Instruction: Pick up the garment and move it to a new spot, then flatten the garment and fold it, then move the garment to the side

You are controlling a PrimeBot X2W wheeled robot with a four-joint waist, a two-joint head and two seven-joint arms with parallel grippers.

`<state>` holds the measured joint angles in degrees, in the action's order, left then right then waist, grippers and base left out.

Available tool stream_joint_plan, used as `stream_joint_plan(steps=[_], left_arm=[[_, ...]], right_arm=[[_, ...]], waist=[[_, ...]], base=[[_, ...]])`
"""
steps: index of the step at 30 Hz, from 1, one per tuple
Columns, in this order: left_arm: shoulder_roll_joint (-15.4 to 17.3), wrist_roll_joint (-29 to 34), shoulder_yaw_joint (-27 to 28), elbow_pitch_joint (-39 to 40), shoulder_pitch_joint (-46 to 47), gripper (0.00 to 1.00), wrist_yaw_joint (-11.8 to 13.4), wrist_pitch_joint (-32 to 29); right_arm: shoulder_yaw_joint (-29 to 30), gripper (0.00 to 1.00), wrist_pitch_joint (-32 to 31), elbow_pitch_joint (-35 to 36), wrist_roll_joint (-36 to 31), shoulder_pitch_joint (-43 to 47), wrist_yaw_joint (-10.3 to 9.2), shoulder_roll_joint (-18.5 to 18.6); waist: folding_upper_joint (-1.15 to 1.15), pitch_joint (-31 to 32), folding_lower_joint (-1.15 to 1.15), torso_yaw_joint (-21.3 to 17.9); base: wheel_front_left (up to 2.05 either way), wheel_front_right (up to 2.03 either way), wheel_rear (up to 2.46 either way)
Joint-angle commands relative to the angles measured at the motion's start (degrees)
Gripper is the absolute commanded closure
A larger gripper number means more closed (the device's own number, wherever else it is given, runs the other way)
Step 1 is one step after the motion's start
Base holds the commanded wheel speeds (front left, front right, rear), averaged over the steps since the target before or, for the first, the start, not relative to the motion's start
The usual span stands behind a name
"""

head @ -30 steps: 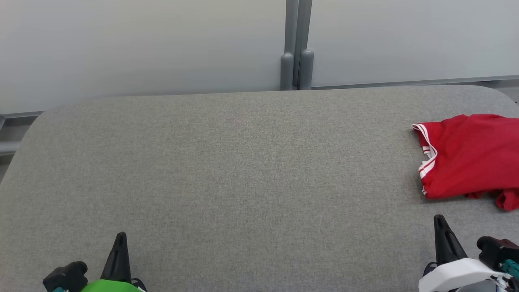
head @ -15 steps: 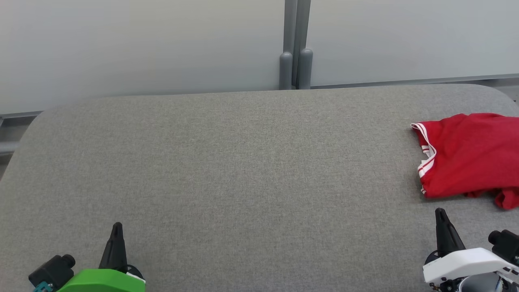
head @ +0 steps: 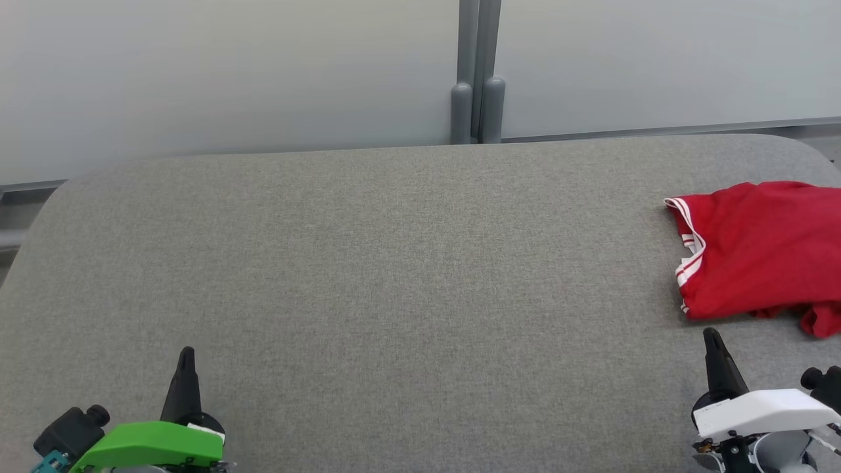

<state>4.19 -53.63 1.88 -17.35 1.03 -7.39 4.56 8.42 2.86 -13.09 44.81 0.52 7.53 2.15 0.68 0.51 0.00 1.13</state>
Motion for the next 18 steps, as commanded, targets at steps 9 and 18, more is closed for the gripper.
stream_joint_plan(steps=[9, 18], left_arm=[[-0.1, -6.6, 0.7, 0.9, 2.6, 1.0, -0.1, -1.6], [-0.3, -11.9, 1.0, 1.2, 3.3, 1.0, -0.1, -2.9]], right_arm=[[0.2, 1.0, -1.9, 0.2, 8.0, -2.4, -0.01, 0.5], [0.3, 1.0, -3.5, -0.1, 14.6, -3.2, -0.01, 0.6]], waist=[[-0.31, -0.1, 0.0, -0.1], [-0.36, -0.2, 0.0, -0.3]], base=[[0.0, 0.0, 0.0], [0.0, 0.0, 0.0]])
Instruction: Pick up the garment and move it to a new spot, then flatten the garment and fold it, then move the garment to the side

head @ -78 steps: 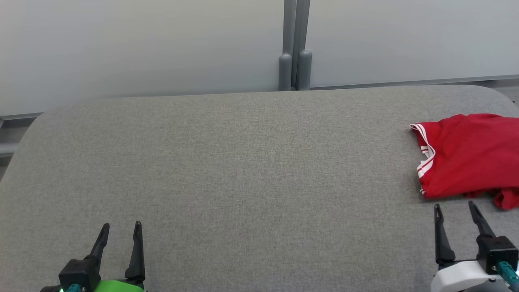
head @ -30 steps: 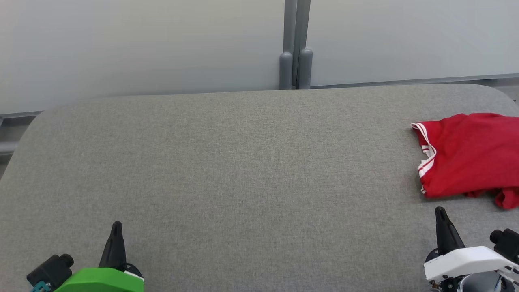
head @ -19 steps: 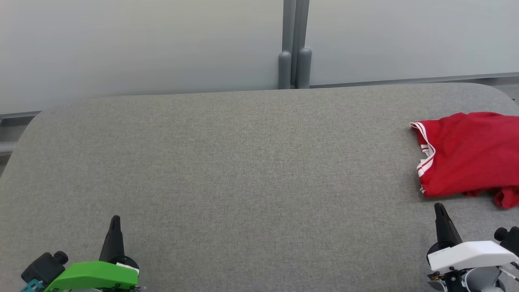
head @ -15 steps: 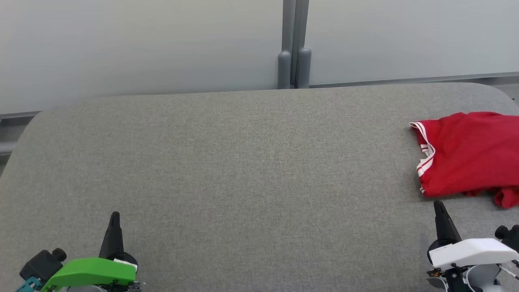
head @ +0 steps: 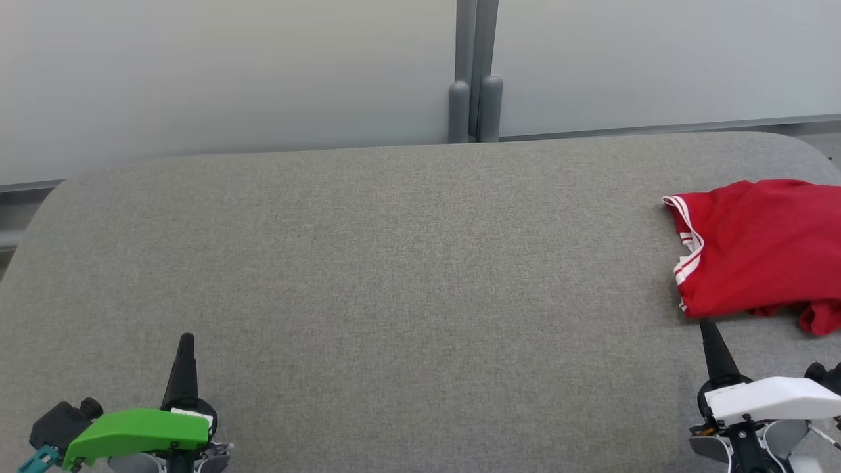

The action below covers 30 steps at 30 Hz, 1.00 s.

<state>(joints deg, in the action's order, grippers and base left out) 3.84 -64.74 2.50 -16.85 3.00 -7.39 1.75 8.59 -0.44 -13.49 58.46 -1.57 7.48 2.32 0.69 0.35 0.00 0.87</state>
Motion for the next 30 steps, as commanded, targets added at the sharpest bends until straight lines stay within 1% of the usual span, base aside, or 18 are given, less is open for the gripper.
stream_joint_plan(steps=[1, 30], left_arm=[[0.0, -1.5, 0.4, 0.7, 1.4, 1.0, -0.1, -0.3], [-0.5, -16.3, 1.1, 1.2, 3.4, 1.0, -0.1, -3.9]], right_arm=[[0.2, 1.0, -0.3, 0.3, 1.6, -1.2, 0.04, 0.4], [0.4, 1.0, -4.6, -0.5, 19.4, -3.6, 0.03, 0.6]], waist=[[-0.36, 0.0, 0.0, 0.0], [-0.52, -0.3, 0.0, -0.4]], base=[[0.0, 0.0, 0.0], [0.0, 0.0, 0.0]])
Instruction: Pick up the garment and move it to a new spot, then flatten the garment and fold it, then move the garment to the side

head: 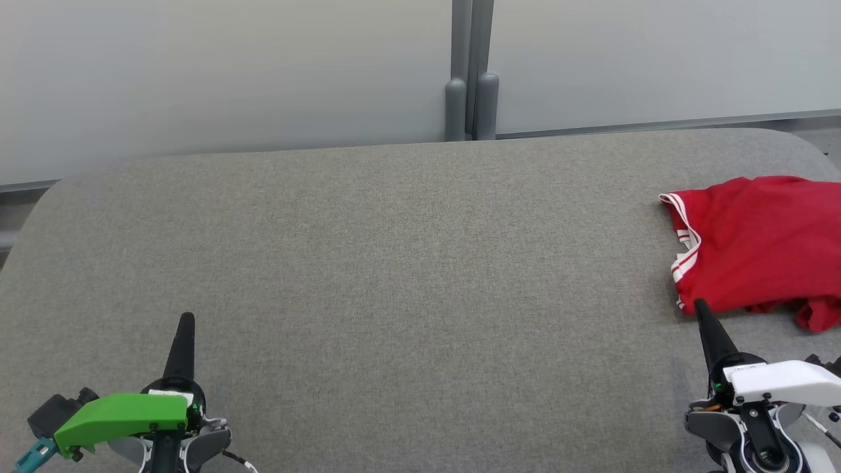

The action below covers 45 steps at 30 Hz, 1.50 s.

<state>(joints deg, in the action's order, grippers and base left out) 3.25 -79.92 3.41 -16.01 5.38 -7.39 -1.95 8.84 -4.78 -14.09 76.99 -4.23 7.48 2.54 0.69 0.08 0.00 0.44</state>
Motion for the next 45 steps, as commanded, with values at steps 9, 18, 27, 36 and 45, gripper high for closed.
stream_joint_plan(steps=[9, 18, 27, 36, 45], left_arm=[[-0.1, -5.0, 0.4, 0.5, 1.6, 1.0, -0.2, -1.1], [-0.2, -8.7, 0.6, 0.6, 2.0, 1.0, -0.2, -2.0], [-0.4, -12.1, 0.8, 0.7, 2.7, 1.0, -0.2, -2.9], [-0.4, -12.7, 0.9, 0.7, 2.6, 1.0, -0.2, -3.0], [-0.4, -12.7, 0.9, 0.7, 2.6, 1.0, -0.2, -3.0]], right_arm=[[0.2, 1.0, -1.3, -0.1, 5.7, -1.5, 0.03, 0.4], [0.3, 1.0, -2.4, -0.3, 10.1, -2.1, 0.03, 0.4], [0.3, 1.0, -3.5, -0.5, 14.1, -2.7, 0.03, 0.5], [0.3, 1.0, -3.7, -0.6, 15.2, -2.8, 0.03, 0.5], [0.3, 1.0, -3.7, -0.6, 15.2, -2.8, 0.03, 0.5]], waist=[[-0.57, -0.1, 0.0, -0.1], [-0.62, -0.2, 0.0, -0.3], [-0.67, -0.2, 0.0, -0.4], [-0.69, -0.3, 0.0, -0.4], [-0.69, -0.3, 0.0, -0.4]], base=[[0.0, 0.0, 0.0], [0.0, 0.0, 0.0], [0.0, 0.0, 0.0], [0.0, 0.0, 0.0], [0.0, 0.0, 0.0]])
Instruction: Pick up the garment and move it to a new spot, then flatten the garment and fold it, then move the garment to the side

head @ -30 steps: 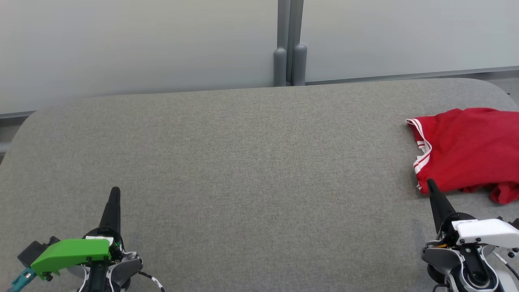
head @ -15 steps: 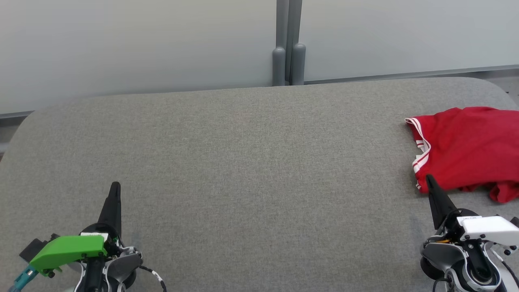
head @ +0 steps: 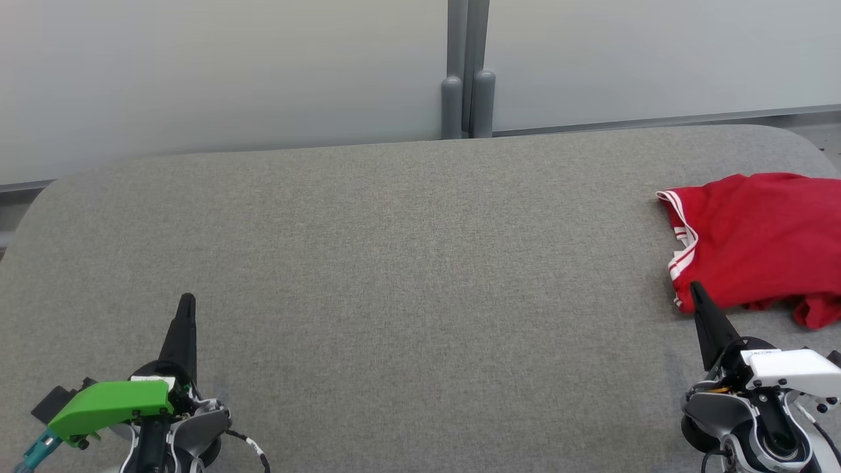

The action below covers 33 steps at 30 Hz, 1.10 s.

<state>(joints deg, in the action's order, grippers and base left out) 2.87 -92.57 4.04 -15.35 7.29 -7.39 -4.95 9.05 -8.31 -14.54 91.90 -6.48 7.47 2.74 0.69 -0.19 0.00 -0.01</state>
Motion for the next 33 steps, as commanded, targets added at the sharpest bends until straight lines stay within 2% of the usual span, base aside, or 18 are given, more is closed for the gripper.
stream_joint_plan(steps=[1, 33], left_arm=[[0.0, 0.0, 0.2, 0.1, 0.7, 1.0, -0.2, 0.0], [0.0, 0.0, 0.2, 0.1, 0.7, 1.0, -0.2, 0.0]], right_arm=[[0.1, 1.0, -0.1, -0.1, 0.3, -0.5, 0.04, 0.3], [0.1, 1.0, -0.1, -0.1, 0.3, -0.5, 0.04, 0.3]], waist=[[-0.69, 0.0, 0.0, 0.0], [-0.69, 0.0, 0.0, 0.0]], base=[[0.0, 0.0, 0.0], [0.0, 0.0, 0.0]])
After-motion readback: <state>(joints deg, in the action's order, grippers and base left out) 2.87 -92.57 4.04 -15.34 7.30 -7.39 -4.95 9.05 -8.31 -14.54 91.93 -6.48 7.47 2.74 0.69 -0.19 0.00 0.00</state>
